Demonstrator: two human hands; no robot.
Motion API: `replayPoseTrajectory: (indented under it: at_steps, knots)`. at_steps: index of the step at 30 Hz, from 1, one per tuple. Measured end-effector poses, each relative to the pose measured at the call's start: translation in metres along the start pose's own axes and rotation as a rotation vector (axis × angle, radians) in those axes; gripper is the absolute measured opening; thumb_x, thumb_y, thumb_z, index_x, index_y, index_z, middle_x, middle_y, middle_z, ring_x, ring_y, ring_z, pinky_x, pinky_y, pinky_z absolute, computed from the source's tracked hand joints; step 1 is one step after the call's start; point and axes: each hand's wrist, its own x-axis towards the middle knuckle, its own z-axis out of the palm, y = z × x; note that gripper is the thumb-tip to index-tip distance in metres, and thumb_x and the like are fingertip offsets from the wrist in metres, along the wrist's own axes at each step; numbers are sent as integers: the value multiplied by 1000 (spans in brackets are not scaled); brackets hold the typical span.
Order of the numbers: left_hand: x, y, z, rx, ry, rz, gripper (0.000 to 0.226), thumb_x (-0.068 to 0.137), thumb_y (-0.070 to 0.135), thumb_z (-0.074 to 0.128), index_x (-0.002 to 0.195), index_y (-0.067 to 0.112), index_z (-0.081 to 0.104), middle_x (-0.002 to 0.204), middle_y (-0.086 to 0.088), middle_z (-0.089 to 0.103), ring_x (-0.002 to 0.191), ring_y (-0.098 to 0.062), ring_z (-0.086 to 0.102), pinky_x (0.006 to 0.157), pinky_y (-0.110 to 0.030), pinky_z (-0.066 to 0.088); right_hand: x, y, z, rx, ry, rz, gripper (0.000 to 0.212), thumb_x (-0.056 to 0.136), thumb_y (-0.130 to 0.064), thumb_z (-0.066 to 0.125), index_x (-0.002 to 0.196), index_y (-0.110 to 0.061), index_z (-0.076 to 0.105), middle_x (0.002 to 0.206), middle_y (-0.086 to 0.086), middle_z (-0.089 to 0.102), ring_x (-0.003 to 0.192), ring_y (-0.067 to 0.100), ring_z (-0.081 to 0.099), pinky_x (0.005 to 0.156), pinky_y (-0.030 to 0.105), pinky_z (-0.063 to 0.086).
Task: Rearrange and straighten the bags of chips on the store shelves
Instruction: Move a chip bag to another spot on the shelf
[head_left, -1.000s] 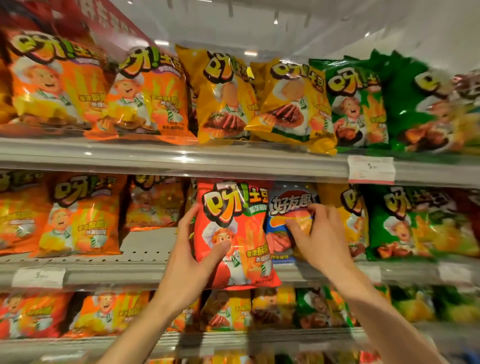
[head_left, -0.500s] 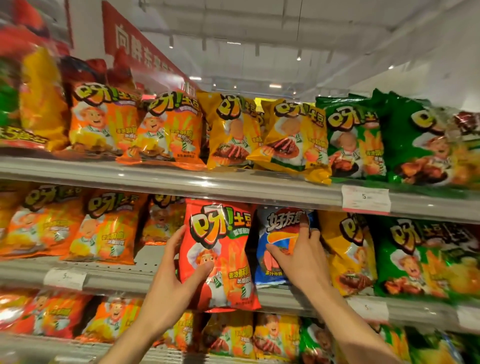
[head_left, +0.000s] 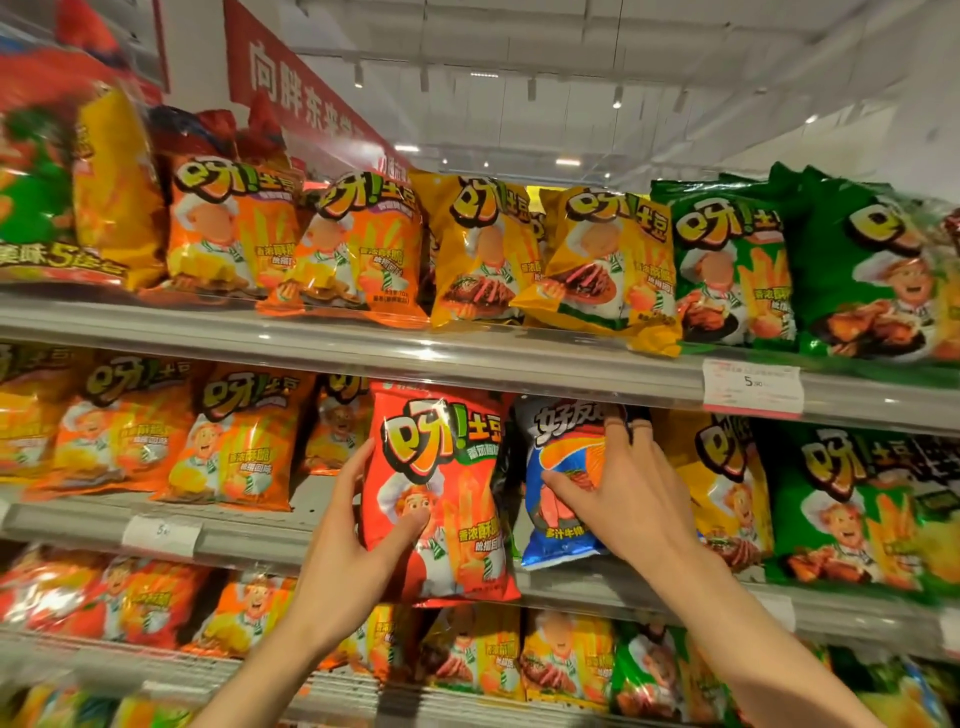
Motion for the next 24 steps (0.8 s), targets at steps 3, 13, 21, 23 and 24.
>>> replayPoseTrajectory:
  at_steps: [3, 13, 21, 23, 24]
  knots:
    - [-5, -4, 4, 70, 25, 13, 80, 79, 66, 71, 144, 62, 26, 131, 48, 45, 118, 18, 51, 91, -23, 46, -10, 10, -6, -10, 9, -41, 97, 76, -80, 53, 143, -13, 34, 129, 14, 48, 103, 29, 61, 67, 33, 51]
    - [-23, 7, 41, 231, 79, 47, 88, 74, 76, 64, 148, 57, 21, 149, 18, 46, 131, -11, 52, 101, -52, 51, -54, 46, -28, 4, -22, -144, 106, 76, -82, 50, 155, -22, 13, 128, 4, 44, 110, 24, 56, 83, 32, 46]
    - [-23, 15, 71, 307, 101, 105, 82, 80, 76, 59, 148, 61, 16, 148, 23, 42, 129, -5, 49, 92, -35, 48, -74, 90, -42, 102, -33, -117, 106, 74, -84, 50, 155, -31, 7, 136, 3, 40, 113, 24, 56, 78, 32, 51]
    - [-19, 21, 89, 333, 69, 151, 81, 84, 73, 57, 151, 55, 16, 151, 22, 40, 130, 0, 46, 92, -30, 46, -79, 106, -45, 102, -21, -55, 106, 73, -83, 52, 153, -31, 7, 138, 5, 41, 113, 26, 57, 80, 35, 53]
    - [-15, 24, 98, 344, 58, 169, 81, 85, 72, 56, 152, 51, 17, 151, 23, 40, 130, 2, 44, 93, -29, 44, -81, 113, -46, 97, -19, -21, 106, 73, -82, 53, 153, -31, 7, 138, 6, 41, 112, 26, 57, 82, 36, 53]
